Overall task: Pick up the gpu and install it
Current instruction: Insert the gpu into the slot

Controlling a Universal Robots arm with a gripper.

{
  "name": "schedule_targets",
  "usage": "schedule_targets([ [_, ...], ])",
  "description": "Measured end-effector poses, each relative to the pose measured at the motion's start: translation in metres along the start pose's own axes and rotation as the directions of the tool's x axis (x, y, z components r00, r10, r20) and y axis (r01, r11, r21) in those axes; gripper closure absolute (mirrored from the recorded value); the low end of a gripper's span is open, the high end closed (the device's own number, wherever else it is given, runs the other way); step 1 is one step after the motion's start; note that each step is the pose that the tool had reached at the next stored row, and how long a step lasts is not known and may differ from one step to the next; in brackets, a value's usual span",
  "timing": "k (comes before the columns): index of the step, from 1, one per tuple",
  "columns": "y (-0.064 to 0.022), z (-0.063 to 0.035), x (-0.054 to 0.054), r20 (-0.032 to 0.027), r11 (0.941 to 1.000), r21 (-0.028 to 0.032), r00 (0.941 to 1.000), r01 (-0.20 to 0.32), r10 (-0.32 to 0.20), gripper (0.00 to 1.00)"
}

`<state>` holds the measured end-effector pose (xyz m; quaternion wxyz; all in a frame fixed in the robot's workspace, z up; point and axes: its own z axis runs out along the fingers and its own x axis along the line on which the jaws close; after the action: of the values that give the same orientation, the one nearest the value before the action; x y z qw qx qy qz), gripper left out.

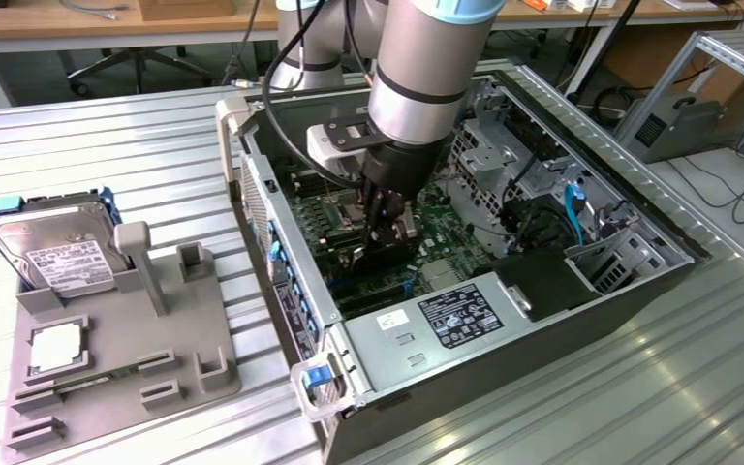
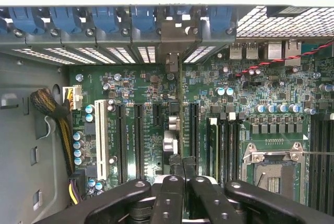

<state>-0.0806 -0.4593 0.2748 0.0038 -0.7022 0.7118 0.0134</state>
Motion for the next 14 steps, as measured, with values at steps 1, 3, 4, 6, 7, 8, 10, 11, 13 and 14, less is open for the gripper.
schedule_targets([
  [1,0.0,0.0,0.0,0.0,1.0,0.0,1.0,0.0,0.0,0.89],
  [3,0.0,0.0,0.0,0.0,1.0,0.0,1.0,0.0,0.0,0.89],
  [4,0.0,0.0,0.0,0.0,1.0,0.0,1.0,0.0,0.0,0.89],
  [6,0.0,0.0,0.0,0.0,1.0,0.0,1.0,0.0,0.0,0.82],
  [7,0.0,0.0,0.0,0.0,1.0,0.0,1.0,0.0,0.0,0.82],
  [8,0.0,0.0,0.0,0.0,1.0,0.0001,1.0,0.0,0.0,0.76],
  [10,0.0,0.0,0.0,0.0001,1.0,0.0,1.0,0.0,0.0,0.64],
  [11,0.0,0.0,0.0,0.0,1.0,0.0,1.0,0.0,0.0,0.57],
  [13,0.0,0.0001,0.0,0.0,1.0,0.0,1.0,0.0,0.0,0.57],
  [14,0.0,0.0011,0.0,0.0002,1.0,0.0001,1.0,0.0,0.0,0.57],
])
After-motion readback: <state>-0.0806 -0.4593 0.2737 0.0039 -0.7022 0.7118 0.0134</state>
